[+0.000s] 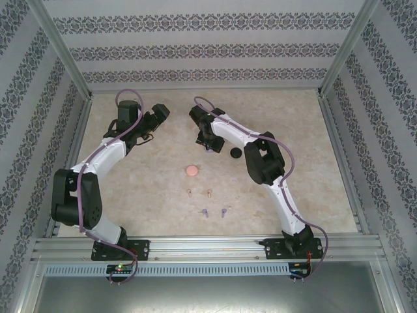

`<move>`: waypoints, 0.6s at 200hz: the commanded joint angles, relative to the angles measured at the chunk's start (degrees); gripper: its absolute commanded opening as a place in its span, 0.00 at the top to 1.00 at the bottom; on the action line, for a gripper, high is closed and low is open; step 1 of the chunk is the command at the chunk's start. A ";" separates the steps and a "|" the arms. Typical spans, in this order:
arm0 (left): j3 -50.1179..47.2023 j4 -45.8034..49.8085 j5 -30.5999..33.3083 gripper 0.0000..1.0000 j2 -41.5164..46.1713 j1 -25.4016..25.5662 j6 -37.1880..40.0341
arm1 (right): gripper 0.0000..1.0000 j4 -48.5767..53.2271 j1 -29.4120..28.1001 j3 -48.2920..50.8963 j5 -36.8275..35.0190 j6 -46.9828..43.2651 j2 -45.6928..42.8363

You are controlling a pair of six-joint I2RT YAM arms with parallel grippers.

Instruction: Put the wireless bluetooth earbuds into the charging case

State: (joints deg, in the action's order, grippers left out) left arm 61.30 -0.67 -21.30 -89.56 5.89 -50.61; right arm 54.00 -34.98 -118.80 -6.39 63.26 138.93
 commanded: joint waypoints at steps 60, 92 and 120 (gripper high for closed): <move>-0.07 -1.88 -4.11 0.00 -1.26 -0.53 -1.38 | 0.49 1.54 -1.10 -2.54 -0.83 -6.60 2.39; -0.59 -1.92 -4.57 0.00 -0.97 -0.52 0.10 | 0.56 -0.48 -1.27 -0.84 0.40 -8.03 0.79; -2.92 -6.87 -5.88 0.00 -0.76 -0.46 1.47 | 0.58 -4.15 -0.58 2.35 1.20 -9.01 -4.01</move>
State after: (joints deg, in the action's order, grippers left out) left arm 60.60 -2.11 -25.32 -90.67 5.89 -50.96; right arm 52.56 -35.68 -119.20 -6.33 56.31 139.09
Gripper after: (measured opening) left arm 0.996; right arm 0.485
